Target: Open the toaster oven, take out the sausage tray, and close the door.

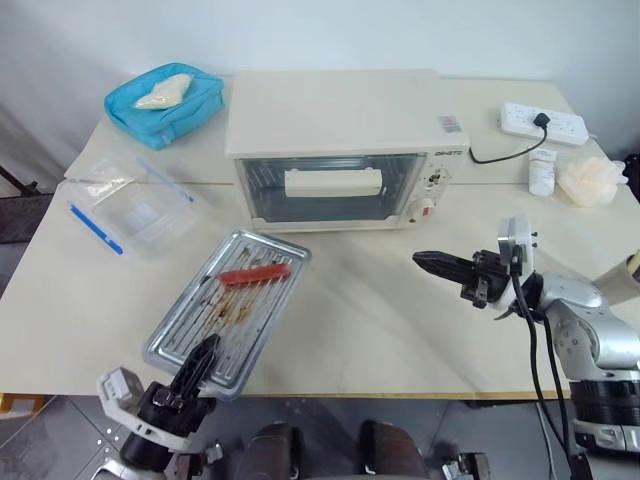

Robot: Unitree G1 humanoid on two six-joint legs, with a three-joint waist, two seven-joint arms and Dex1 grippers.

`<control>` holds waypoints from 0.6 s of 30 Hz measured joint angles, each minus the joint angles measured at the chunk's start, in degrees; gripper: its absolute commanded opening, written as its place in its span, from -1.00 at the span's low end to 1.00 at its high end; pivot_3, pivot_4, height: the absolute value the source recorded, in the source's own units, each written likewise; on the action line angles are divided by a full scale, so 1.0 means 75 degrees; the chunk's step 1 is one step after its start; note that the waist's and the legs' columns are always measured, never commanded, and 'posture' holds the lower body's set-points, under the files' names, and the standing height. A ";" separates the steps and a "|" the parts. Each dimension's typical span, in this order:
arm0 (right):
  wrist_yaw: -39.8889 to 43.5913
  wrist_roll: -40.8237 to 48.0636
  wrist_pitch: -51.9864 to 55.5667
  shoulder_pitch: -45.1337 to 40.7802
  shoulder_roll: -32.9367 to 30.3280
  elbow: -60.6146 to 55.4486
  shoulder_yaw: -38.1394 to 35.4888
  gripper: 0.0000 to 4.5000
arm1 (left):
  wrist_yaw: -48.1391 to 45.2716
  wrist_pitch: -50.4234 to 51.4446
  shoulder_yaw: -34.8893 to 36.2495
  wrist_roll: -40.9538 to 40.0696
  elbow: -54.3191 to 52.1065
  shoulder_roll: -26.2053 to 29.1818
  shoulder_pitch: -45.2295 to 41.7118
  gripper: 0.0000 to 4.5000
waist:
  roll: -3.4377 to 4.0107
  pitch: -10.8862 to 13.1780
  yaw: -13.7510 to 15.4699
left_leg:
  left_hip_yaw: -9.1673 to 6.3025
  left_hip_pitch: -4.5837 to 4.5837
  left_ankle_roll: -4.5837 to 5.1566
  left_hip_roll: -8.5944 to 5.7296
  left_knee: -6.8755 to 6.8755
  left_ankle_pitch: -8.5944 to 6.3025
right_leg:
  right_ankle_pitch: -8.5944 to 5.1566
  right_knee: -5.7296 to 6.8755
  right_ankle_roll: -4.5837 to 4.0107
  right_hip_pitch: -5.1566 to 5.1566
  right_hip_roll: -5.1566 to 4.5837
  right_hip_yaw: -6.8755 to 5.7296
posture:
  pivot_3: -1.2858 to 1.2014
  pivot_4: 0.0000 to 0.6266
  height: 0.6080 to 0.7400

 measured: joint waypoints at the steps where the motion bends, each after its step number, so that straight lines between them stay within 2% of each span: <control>1: -0.0034 0.0030 0.0023 0.0089 -0.0018 -0.0127 -0.0026 -0.98 | 0.0001 0.0200 0.0020 -0.0002 0.0168 0.0264 -0.0216 -1.00 | 0.0000 0.0000 0.0005 | -0.0003 0.0001 -0.0005 0.0003 0.0000 0.0003 | 0.0000 0.0008 0.0000 -0.0001 0.0002 -0.0003 | 0.03 -0.52 1.00; 3: -0.0104 0.0118 0.0054 0.0494 -0.0100 -0.0493 -0.0230 -0.98 | 0.0004 0.0790 -0.0024 0.0009 0.0711 0.0921 -0.0804 -1.00 | 0.0014 -0.0008 0.0036 | -0.0004 0.0007 -0.0007 0.0000 -0.0008 0.0008 | 0.0000 0.0044 0.0000 -0.0008 0.0005 -0.0003 | 0.03 -0.52 1.00; 8: -0.0386 0.0333 0.0175 0.1645 -0.0224 -0.1495 -0.0808 -0.98 | -0.0036 0.2081 -0.0343 0.0011 0.2184 0.1838 -0.2737 -1.00 | 0.0018 -0.0010 0.0108 | 0.0003 0.0013 -0.0007 -0.0006 -0.0011 0.0013 | 0.0002 0.0061 0.0004 -0.0006 0.0007 -0.0011 | 0.03 -0.52 1.00; 12: -0.0655 0.0493 0.0285 0.2360 -0.0239 -0.2123 -0.1162 -0.98 | -0.0052 0.2832 -0.0867 0.0012 0.3042 0.2300 -0.3893 -1.00 | 0.0019 -0.0012 0.0080 | 0.0016 0.0020 -0.0007 -0.0010 -0.0018 0.0012 | 0.0006 0.0064 0.0011 -0.0009 0.0011 -0.0017 | 0.03 -0.52 1.00; 18: -0.1160 0.0765 0.0349 0.3225 -0.0228 -0.3010 -0.1592 -0.98 | -0.0010 0.3724 -0.1992 0.0127 0.4700 0.2452 -0.5717 -1.00 | 0.0019 -0.0012 0.0093 | 0.0032 0.0033 -0.0013 -0.0010 -0.0018 0.0019 | 0.0014 0.0077 0.0029 -0.0011 0.0016 -0.0016 | 0.03 -0.52 1.00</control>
